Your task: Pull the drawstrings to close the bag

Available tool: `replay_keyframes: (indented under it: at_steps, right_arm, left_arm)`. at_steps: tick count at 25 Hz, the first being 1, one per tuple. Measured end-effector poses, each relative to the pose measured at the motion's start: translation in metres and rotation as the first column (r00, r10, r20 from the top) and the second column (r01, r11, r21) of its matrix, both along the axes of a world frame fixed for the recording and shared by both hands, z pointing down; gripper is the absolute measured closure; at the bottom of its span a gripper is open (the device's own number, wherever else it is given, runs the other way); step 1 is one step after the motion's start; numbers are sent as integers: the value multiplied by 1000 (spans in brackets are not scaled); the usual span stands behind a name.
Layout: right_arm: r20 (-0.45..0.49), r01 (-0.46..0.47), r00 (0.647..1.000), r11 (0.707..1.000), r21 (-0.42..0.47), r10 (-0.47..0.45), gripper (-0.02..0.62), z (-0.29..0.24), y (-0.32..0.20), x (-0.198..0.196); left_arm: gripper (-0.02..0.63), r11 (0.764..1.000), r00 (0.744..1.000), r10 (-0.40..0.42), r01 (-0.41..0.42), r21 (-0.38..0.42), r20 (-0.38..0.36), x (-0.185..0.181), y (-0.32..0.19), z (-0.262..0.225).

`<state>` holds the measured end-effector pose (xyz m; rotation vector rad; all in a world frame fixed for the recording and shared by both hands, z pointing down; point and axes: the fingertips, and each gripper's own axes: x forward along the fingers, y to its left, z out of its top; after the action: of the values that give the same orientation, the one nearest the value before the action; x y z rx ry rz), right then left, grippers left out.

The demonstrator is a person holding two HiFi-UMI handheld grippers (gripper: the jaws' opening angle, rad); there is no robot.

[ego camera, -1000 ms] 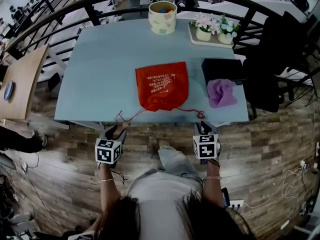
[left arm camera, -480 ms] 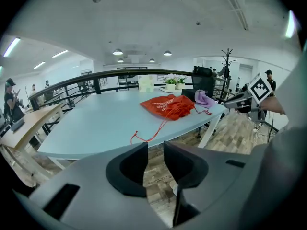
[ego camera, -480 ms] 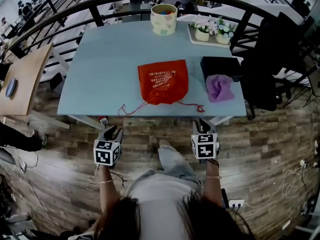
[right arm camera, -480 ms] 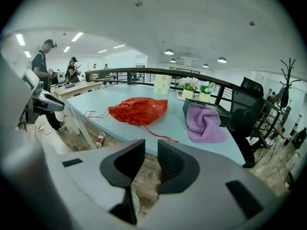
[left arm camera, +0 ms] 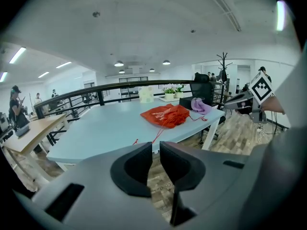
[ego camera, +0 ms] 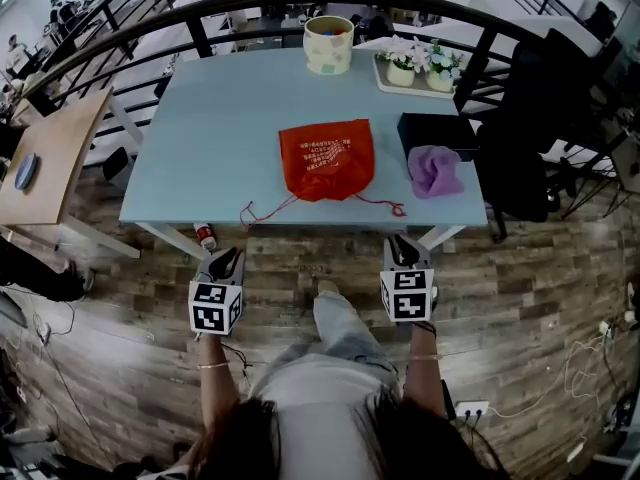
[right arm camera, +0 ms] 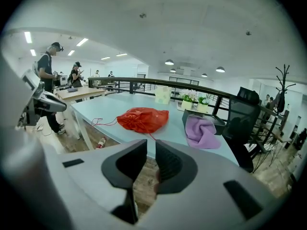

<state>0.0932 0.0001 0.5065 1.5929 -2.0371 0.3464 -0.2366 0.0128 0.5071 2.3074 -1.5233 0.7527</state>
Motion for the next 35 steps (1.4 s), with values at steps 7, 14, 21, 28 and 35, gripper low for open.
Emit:
replay_keyframes:
  at_steps: [7, 14, 21, 28, 35]
  right_arm:
    - [1, 26, 1000, 998, 61, -26, 534, -19, 20, -14]
    - [14, 49, 999, 992, 117, -51, 542, -36, 43, -28]
    - [11, 87, 996, 984, 157, -90, 548, -53, 58, -45]
    - [35, 117, 991, 960, 253, -130, 564, -73, 64, -49]
    - [61, 136, 984, 931, 338, -166, 571, -97, 73, -43]
  left_arm:
    - [565, 997, 1000, -6, 6, 70, -10, 3, 24, -19]
    - [575, 991, 999, 2, 3, 132, -35, 10, 49, -38]
    - [580, 983, 998, 26, -16, 182, -49, 24, 61, -56]
    - [584, 971, 997, 44, -27, 238, -63, 48, 65, -70]
    - [584, 951, 997, 40, -18, 308, -65, 79, 76, -97]
